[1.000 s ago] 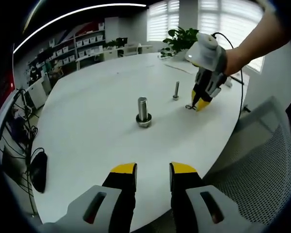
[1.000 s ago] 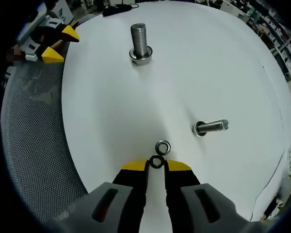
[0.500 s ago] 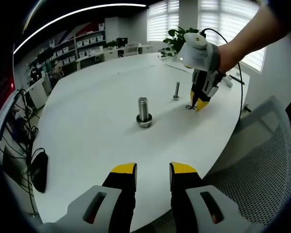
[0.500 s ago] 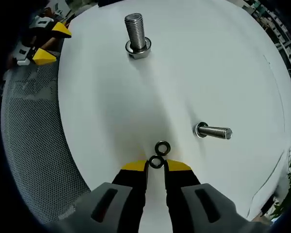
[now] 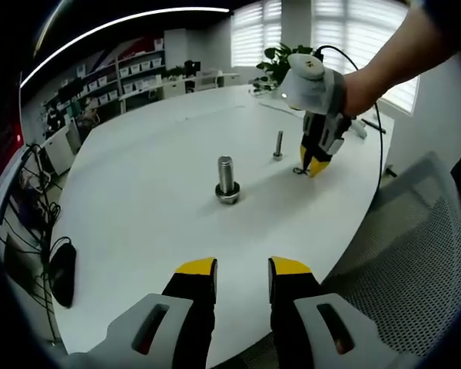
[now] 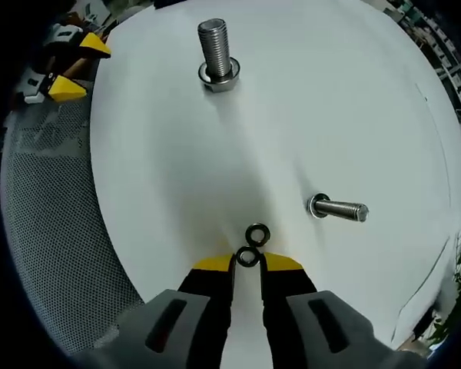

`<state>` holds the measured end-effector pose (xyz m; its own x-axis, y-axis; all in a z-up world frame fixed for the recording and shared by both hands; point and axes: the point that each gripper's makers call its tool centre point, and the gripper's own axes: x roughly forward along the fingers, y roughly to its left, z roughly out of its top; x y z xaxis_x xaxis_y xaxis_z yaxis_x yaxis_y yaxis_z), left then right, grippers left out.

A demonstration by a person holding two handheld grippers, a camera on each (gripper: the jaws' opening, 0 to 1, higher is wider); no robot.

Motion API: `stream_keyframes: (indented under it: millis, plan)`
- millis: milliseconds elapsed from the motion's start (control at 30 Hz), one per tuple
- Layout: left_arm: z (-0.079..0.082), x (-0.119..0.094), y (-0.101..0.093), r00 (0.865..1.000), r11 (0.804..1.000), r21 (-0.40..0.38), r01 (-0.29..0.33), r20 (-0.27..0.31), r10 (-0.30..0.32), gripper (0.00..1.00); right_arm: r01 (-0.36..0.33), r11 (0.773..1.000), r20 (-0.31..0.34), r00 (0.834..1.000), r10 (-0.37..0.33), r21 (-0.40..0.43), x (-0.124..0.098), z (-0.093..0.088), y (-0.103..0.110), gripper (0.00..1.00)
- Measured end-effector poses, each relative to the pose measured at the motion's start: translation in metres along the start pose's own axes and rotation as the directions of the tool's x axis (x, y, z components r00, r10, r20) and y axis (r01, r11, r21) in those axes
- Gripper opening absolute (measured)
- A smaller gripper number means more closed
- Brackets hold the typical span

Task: Place the washer onto the threaded stud by aligning its center hole with the stud, sliding it down to the base, and recovering from edge contact or off-axis alignment until the washer reaches the visible bottom stop.

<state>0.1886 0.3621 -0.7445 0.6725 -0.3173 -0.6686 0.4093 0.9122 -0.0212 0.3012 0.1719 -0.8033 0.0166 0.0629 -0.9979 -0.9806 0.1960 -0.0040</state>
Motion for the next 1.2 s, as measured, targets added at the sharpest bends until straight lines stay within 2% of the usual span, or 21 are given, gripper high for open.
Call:
stream_keyframes:
  millis: [400, 533, 600, 733, 867, 1033, 1200]
  plan:
    - [0.0005, 0.0002, -0.0006, 1.000, 1.000, 0.000, 0.004, 0.001, -0.004, 0.24, 0.027, 1.000, -0.034, 0.999, -0.027, 0.000, -0.0003, 0.0017, 0.0025, 0.15]
    - [0.0003, 0.0001, -0.0002, 1.000, 1.000, -0.001, 0.003, 0.002, -0.003, 0.24, 0.050, 0.999, -0.086, 0.995, -0.052, -0.021, 0.0004, 0.0025, 0.0042, 0.15]
    - [0.0003, -0.0002, 0.0003, 1.000, 1.000, 0.000, 0.001, 0.000, -0.001, 0.24, 0.054, 0.996, -0.116, 0.991, -0.062, -0.075, 0.0008, 0.0029, 0.0039, 0.15]
    - [0.0007, -0.0005, 0.0005, 1.000, 1.000, -0.003, 0.001, 0.002, -0.001, 0.24, 0.057, 0.996, -0.132, 0.989, -0.065, -0.070, 0.0008, 0.0030, 0.0035, 0.15]
    - [0.0022, -0.0008, 0.0003, 1.000, 1.000, -0.006, 0.004, 0.009, -0.004, 0.24, 0.045, 0.998, -0.082, 0.995, -0.048, -0.045, -0.0008, 0.0015, 0.0023, 0.15]
    - [0.0026, -0.0008, 0.0010, 1.000, 1.000, -0.010, 0.000, 0.011, 0.000, 0.24, 0.003, 0.998, -0.006, 1.000, -0.003, 0.067, -0.0023, 0.0026, 0.0004, 0.14]
    - [0.0036, -0.0011, 0.0006, 1.000, 1.000, -0.012, 0.003, 0.014, -0.002, 0.24, 0.018, 0.999, 0.018, 1.000, -0.019, 0.050, -0.0015, 0.0020, 0.0020, 0.14]
